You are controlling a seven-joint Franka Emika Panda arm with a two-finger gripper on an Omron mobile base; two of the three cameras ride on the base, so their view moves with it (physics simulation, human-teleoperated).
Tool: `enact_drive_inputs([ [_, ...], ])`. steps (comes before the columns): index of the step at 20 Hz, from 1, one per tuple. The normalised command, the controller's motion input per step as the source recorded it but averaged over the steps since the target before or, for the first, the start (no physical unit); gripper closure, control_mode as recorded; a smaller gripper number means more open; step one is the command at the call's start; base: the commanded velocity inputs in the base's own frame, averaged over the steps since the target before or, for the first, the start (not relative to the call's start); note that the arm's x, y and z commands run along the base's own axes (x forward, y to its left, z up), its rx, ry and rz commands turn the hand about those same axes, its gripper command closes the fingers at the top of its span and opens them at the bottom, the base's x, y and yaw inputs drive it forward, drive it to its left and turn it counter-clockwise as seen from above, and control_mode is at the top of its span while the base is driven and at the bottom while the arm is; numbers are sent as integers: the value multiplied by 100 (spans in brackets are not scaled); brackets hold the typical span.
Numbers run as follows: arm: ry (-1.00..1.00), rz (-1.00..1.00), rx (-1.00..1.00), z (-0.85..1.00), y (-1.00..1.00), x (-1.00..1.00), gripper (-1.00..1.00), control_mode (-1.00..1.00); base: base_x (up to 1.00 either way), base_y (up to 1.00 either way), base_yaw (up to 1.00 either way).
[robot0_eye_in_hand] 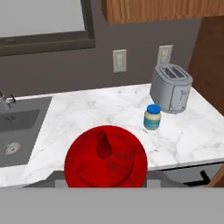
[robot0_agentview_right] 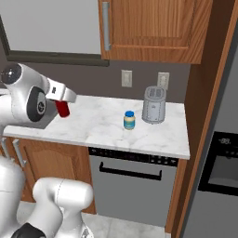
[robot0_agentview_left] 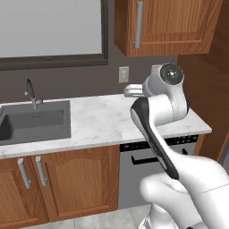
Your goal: Place the mayonnaise and ketchup from the counter to the top shelf of the fridge. If the existing items in the fridge are on the top shelf, move them to other shelves.
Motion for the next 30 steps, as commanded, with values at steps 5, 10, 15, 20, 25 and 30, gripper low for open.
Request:
enact_drive_inputs([
  [5, -1, 0, 0, 84, -17, -100, 100, -100, 0, 0, 0],
  [10, -3, 0, 0, 39, -12, -99, 100, -100, 0, 0, 0],
  [15, -1, 0, 0, 1, 0, -43, 100, -100, 0, 0, 0],
  [20, 0, 0, 0, 0, -3, -14, 100, -100, 0, 0, 0],
  [25, 0, 0, 0, 0, -6, -16, 100, 100, -80, -37, -3],
  [30, 0, 0, 0, 0, 0, 0, 100, 100, -100, -90, -12],
])
